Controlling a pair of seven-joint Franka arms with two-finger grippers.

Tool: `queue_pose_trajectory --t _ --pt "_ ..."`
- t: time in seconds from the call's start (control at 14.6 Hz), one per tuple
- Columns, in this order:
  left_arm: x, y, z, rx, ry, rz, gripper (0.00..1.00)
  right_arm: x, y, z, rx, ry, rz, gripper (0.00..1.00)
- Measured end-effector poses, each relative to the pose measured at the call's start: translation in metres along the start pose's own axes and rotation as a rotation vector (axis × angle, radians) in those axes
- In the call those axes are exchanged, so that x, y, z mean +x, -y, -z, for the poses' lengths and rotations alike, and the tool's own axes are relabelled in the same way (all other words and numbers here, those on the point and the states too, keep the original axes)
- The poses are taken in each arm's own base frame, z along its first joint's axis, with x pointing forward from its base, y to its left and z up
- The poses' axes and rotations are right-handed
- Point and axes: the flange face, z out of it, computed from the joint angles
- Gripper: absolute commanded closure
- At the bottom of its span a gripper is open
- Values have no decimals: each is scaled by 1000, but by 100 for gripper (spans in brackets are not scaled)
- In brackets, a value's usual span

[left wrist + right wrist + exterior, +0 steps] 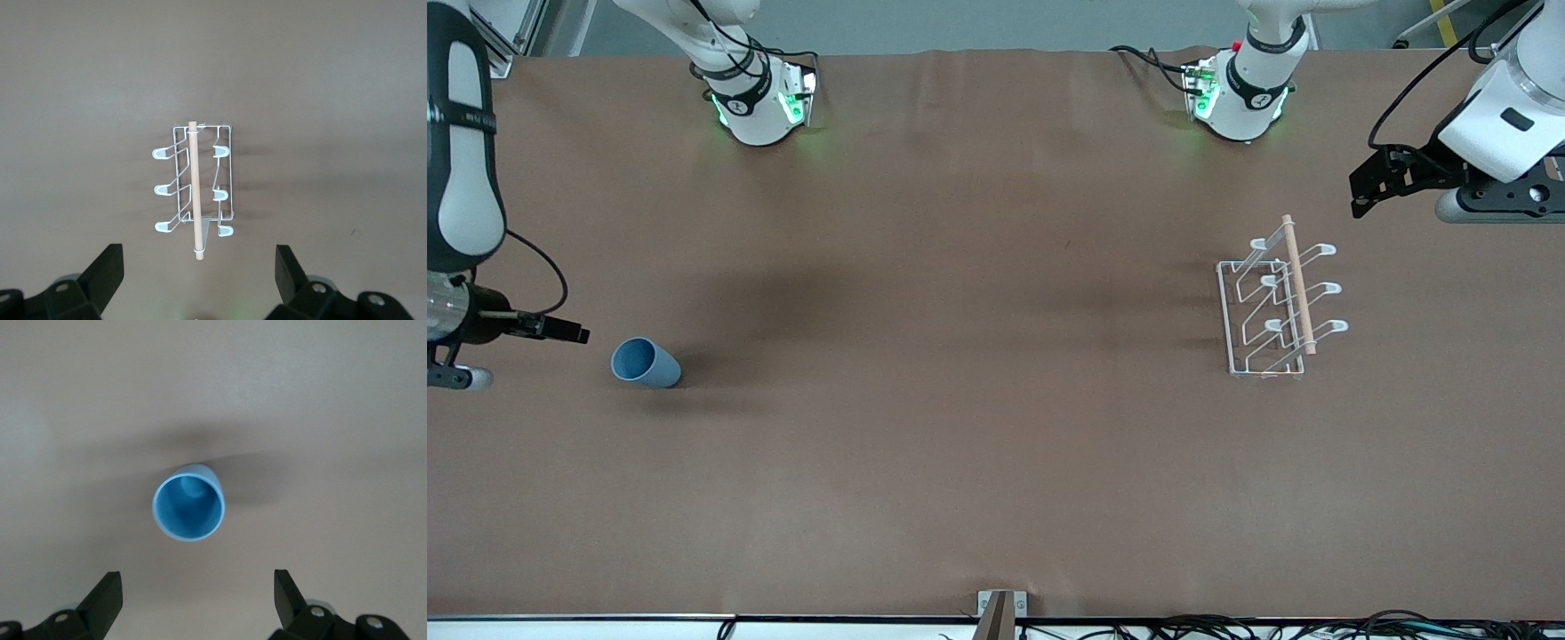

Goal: Hang cup on cup holder
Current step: 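Reach the right gripper down to the blue cup and grasp it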

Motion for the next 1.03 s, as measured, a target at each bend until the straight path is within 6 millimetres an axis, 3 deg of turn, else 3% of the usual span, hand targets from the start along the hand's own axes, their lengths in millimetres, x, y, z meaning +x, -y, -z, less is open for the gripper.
queue_pose_trajectory --t 0.48,0.75,1.03 --pt "1 0 0 0 0 0 0 24 -6 -81 -5 49 -5 6" --pt "2 5 -2 -1 3 8 0 29 -29 -127 16 85 -2 15" --pt "3 7 -3 -1 6 12 0 29 -31 -145 64 105 -24 25"
